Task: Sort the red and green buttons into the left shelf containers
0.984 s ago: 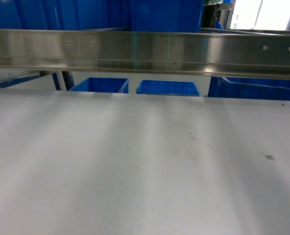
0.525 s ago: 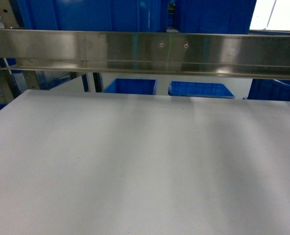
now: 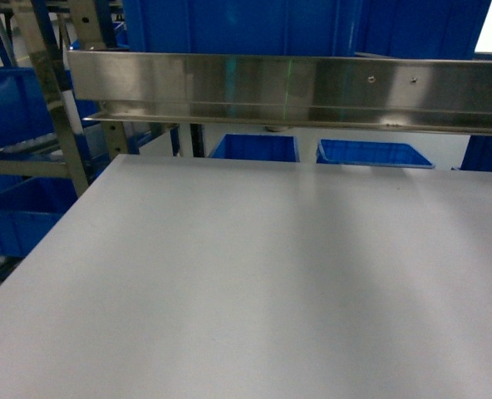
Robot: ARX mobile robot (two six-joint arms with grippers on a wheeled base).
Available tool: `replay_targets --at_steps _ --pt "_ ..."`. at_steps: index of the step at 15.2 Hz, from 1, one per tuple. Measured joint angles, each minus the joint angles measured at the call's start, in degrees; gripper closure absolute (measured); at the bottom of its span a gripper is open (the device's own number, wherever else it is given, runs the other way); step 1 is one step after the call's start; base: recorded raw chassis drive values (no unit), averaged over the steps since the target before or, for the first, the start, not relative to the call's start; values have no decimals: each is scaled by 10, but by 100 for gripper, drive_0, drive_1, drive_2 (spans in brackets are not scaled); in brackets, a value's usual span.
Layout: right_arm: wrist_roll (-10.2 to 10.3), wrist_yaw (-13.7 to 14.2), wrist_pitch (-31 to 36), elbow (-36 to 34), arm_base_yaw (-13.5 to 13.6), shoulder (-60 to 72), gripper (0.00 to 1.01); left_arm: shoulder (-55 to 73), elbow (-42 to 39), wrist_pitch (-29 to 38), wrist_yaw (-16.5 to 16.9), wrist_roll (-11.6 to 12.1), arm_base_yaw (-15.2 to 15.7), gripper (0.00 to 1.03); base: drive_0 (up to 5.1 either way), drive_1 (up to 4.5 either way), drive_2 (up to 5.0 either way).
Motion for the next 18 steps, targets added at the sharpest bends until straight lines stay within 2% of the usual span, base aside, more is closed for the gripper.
replay_targets --at_steps 18 --pt "0 0 0 0 0 0 74 0 0 0 0 0 0 76 -506 239 239"
